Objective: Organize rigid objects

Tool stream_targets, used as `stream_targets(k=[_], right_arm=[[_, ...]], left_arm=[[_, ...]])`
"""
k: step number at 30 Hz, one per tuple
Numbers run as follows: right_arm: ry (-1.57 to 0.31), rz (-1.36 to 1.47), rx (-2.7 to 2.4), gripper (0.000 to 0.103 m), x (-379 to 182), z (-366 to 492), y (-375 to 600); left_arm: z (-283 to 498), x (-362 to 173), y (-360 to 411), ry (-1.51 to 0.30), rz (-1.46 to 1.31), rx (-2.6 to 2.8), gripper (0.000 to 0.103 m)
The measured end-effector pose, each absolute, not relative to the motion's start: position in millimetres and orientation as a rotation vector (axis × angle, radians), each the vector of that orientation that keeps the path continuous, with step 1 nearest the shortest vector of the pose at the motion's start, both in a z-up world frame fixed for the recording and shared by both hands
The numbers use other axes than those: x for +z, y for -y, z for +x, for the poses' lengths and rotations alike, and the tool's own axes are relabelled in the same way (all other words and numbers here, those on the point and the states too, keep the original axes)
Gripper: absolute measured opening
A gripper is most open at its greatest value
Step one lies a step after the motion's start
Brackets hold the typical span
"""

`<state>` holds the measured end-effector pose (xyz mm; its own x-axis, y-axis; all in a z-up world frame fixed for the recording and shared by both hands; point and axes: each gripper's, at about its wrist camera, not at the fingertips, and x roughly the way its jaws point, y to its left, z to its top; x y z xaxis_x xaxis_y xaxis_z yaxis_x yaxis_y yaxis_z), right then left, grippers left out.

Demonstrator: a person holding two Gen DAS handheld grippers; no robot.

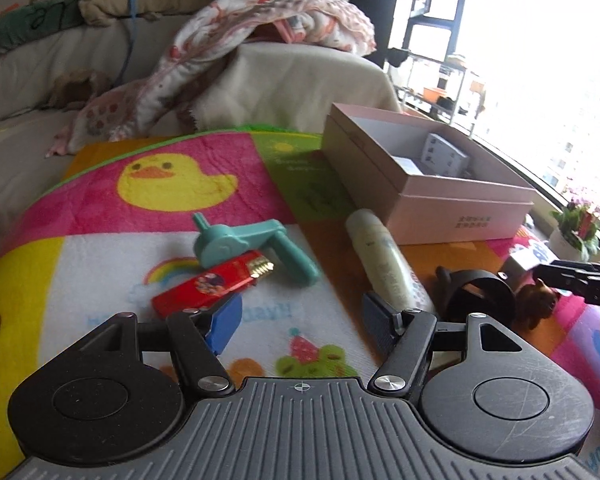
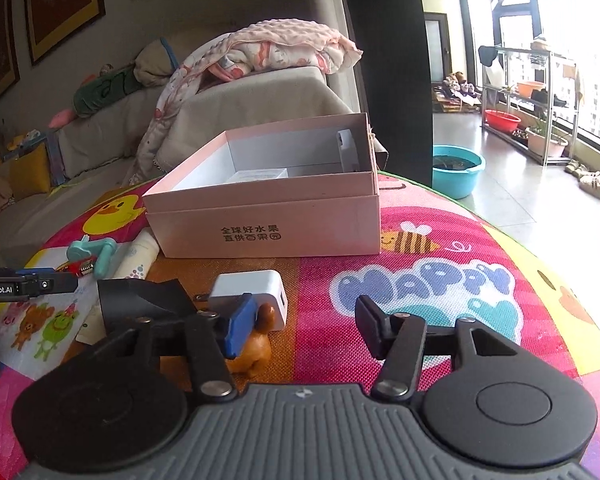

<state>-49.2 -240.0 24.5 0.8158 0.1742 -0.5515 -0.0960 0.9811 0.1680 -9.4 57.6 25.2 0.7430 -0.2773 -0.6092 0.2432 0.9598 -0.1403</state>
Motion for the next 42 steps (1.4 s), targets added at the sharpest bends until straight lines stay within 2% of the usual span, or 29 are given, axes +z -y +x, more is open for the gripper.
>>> stream_targets(k=[9,14,17,24,30,42], right_arm=[[-0.630,0.165,0.148,0.055,24.5,-46.4,244.3],[-0.861,0.325,0.272,0.058,35.7,-37.6,261.9],[-0.940,0.302,0.256,0.066,45.7,-42.9,264.6],[-1.107,0.255,0.181,0.068,44.8,-41.2,261.9],[-1.154,0.282,0.193,0.101,40.2,-30.9,250.1],[-1.202,0.026,0.107,0.103,34.4,-25.0,204.9]], left_arm=[[-24.3,17.3,-15.4,-0.697,0.037,-0.445,0.071],[-29.4,10.5,-12.9,-0.649,0.035,-0.435,0.073],[-29.0,10.9,-16.6,-0.643,0.014,-0.438,0.072],[-25.1,9.3,-31.5,-0.639,-0.092,-0.455,0.066],[-22.1,7.8,-40.3,-0.641,-0.161,-0.465,0.062],[-22.1,7.5,-43.6,-0.642,-0.190,-0.470,0.062]])
